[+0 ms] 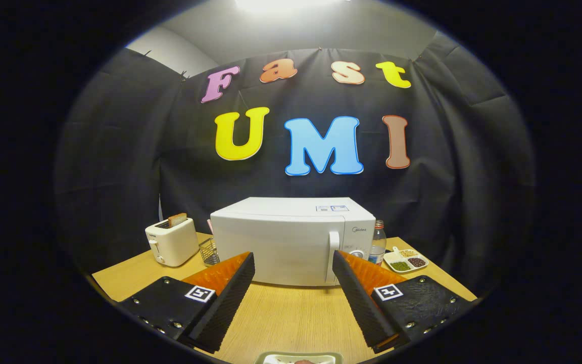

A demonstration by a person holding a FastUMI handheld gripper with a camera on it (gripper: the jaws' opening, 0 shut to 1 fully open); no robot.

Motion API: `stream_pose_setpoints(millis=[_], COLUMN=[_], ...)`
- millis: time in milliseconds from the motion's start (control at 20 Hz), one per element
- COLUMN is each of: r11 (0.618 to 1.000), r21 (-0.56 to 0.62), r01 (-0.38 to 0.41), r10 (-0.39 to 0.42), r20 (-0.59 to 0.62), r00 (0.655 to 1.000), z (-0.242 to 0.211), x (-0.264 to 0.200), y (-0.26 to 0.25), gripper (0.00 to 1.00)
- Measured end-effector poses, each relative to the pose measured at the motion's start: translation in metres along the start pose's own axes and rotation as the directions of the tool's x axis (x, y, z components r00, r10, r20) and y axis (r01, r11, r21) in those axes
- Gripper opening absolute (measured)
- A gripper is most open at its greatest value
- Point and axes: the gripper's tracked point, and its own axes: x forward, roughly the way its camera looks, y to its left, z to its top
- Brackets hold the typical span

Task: Open the microwave, put the food inside, and close the microwave door.

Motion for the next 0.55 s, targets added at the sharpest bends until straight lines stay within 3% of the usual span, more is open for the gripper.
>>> stream_pose_setpoints(millis=[550], r11=[0.999], r21=[0.015], r01=[0.036], r10=[-0.037], r20=[0.048], r00=[0.998], z=[0.011], x=[-0.059], y=[0.005], gripper=[0.99])
